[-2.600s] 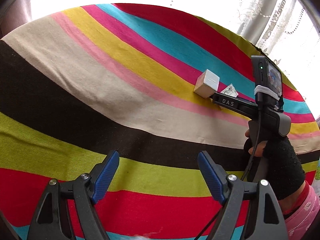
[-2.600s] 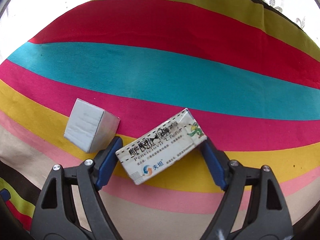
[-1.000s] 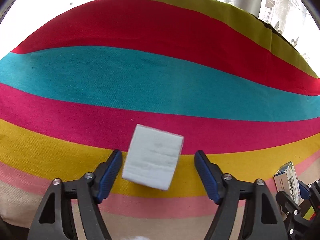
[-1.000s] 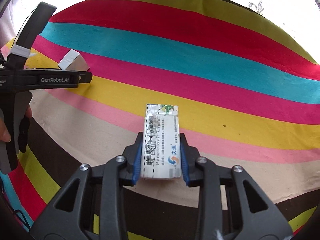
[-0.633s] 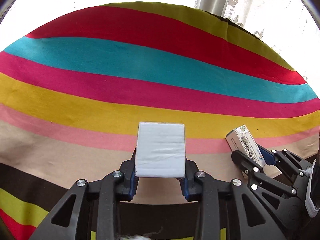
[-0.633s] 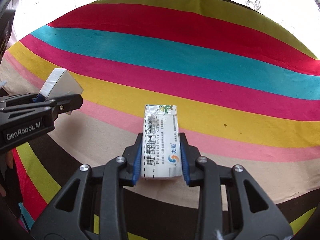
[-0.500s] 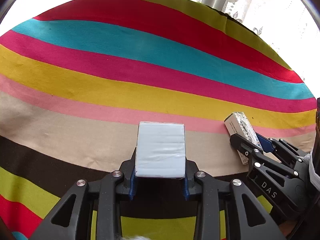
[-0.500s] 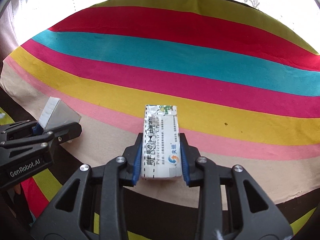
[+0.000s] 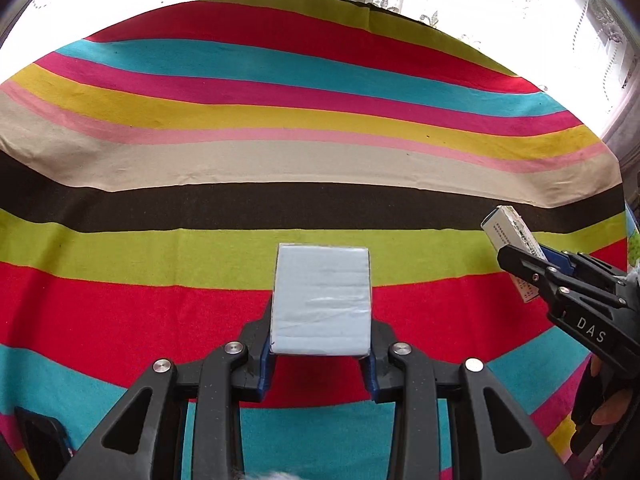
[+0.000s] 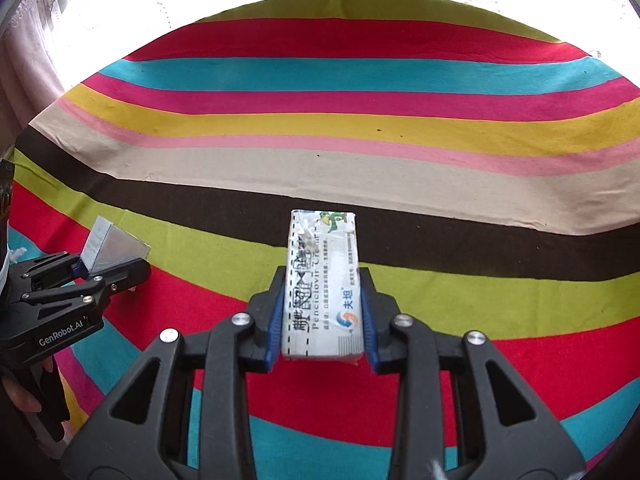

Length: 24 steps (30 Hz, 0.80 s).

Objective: Organize rigid objects
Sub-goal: 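Carry the white cube in left while right carries the Penciclovir box to the bin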

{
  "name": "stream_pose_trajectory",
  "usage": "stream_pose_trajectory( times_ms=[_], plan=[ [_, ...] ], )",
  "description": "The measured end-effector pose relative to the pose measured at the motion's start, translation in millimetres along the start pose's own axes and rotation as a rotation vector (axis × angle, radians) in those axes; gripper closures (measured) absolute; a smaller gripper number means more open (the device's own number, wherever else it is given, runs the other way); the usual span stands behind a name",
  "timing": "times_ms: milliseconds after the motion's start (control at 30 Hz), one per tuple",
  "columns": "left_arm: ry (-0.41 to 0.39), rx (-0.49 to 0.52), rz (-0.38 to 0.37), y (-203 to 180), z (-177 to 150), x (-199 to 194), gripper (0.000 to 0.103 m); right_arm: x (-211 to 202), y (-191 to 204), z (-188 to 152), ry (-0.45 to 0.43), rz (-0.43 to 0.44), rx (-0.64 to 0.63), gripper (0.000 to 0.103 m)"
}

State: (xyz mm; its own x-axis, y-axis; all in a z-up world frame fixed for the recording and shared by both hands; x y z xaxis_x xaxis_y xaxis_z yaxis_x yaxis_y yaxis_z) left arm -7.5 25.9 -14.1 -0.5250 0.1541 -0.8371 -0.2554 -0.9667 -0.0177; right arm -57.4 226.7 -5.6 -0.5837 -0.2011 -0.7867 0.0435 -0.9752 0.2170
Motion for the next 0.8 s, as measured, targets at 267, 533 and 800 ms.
stream_pose_trajectory(
  times_ms=[267, 533, 800],
  plan=[
    [-0.028, 0.071, -0.033, -41.9, -34.6, -22.1, 0.068, -46.8, -22.0, -40.8, -0.021, -0.041, 0.022, 0.066],
    [-0.044, 0.148, -0.073, -84.6, -57.7, -47.5, 0.068, -90.4, -45.3, -71.0, -0.049, -0.077, 0.041, 0.066],
    [-0.058, 0.217, -0.105, -125.6, -68.1, -70.2, 0.068, -126.9, -62.1, -89.0, -0.079, -0.092, 0.049, 0.066]
  ],
)
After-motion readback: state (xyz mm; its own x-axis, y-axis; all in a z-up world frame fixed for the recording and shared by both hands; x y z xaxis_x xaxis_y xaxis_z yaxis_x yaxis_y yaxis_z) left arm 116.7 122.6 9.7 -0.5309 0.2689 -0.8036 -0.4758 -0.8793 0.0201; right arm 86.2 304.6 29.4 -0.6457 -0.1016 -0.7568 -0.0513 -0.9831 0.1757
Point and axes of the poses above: each gripper's, at about its wrist camera, not at the fingertips, and x roughly the way its jaws point, y to its left, z to its top, the point moved 6 cm from there along x, roughly the way its jaws point, and after that the axes turned 11 degrees about x, right-handed, at the moved point
